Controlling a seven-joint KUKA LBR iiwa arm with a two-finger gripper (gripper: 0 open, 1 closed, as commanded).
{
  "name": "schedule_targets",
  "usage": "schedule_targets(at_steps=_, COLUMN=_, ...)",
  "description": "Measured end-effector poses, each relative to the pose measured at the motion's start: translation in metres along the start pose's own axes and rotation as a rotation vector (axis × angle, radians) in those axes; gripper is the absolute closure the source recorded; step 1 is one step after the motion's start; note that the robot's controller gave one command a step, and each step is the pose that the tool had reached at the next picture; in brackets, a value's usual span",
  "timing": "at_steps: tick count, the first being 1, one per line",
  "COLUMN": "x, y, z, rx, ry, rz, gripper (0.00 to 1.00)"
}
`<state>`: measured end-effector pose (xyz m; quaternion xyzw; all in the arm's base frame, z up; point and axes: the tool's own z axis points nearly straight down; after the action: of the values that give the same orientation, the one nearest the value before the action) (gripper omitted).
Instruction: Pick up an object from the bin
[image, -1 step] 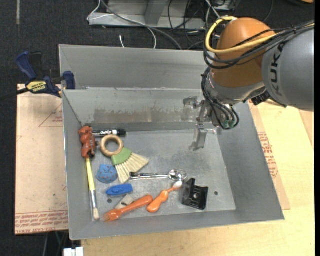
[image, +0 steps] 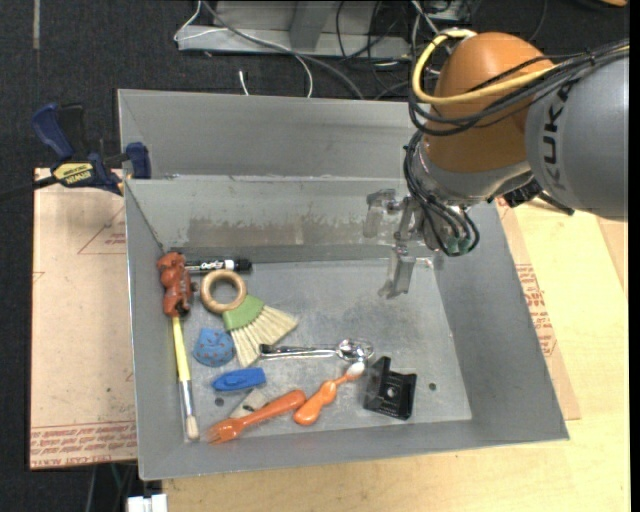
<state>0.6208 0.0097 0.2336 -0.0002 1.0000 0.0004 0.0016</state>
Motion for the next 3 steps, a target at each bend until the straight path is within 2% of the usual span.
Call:
schedule_targets(at_steps=1, x=0.035, y=0.009, z=0.084, rx=0.0, ry=-0.001, rz=-0.136, gripper=0.0)
schedule_targets(at_steps=2, x=0.082, y=0.023, z=0.072, rx=0.001, ry=-0.011, rz=-0.292, gripper=0.0)
schedule_targets(at_steps=3, x=0.096, y=0.035, z=0.119, rx=0.0, ry=-0.007, rz=-0.502, gripper=0.0)
